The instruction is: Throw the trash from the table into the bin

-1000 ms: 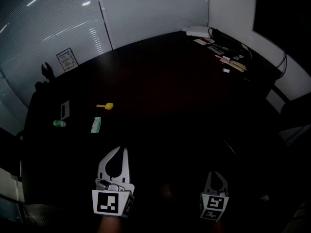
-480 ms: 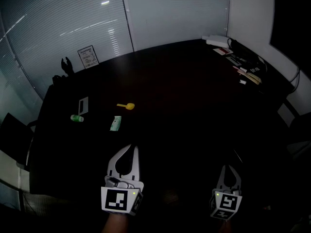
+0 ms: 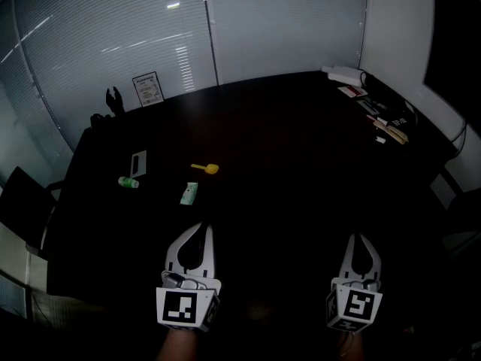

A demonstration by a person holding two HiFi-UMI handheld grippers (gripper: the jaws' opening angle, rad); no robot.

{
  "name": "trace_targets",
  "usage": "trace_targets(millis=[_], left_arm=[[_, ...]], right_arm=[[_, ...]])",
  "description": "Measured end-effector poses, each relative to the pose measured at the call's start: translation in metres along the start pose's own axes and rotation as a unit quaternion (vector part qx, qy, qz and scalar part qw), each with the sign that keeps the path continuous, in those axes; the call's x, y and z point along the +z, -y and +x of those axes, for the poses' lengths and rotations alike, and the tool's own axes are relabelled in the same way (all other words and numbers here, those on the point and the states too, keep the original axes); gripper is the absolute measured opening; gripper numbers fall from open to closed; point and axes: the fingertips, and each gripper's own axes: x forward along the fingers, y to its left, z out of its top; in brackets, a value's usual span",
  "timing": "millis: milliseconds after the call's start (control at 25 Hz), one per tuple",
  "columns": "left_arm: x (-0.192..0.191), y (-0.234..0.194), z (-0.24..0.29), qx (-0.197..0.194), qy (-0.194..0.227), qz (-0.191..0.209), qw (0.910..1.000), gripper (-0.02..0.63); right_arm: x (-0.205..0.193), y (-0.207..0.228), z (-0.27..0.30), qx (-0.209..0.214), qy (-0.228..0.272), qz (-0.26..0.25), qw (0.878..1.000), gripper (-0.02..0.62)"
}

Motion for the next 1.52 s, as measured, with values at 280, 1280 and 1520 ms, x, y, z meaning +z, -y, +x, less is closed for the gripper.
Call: trace_targets(millis=[280, 1280, 1520], left_arm=[[0.013, -0.030, -0.003, 0.028, 0.019, 0.007, 0.9994, -0.003], [0.070, -0.231, -0.107, 0.163, 0.047, 0.035, 0.9849, -0.003], [0.071, -0.275, -0.135, 0.172, 0.044, 0.031, 0.9837, -0.003]], right_arm=[[0.077, -0.028, 0.016, 0.029, 0.073, -0.010, 0.997, 0.006], [0.166, -0.307, 0.014, 0.247, 0.129, 0.013, 0.960, 0.006], [0.168, -0.360, 0.004, 0.256, 0.123, 0.014, 0.959, 0.006]])
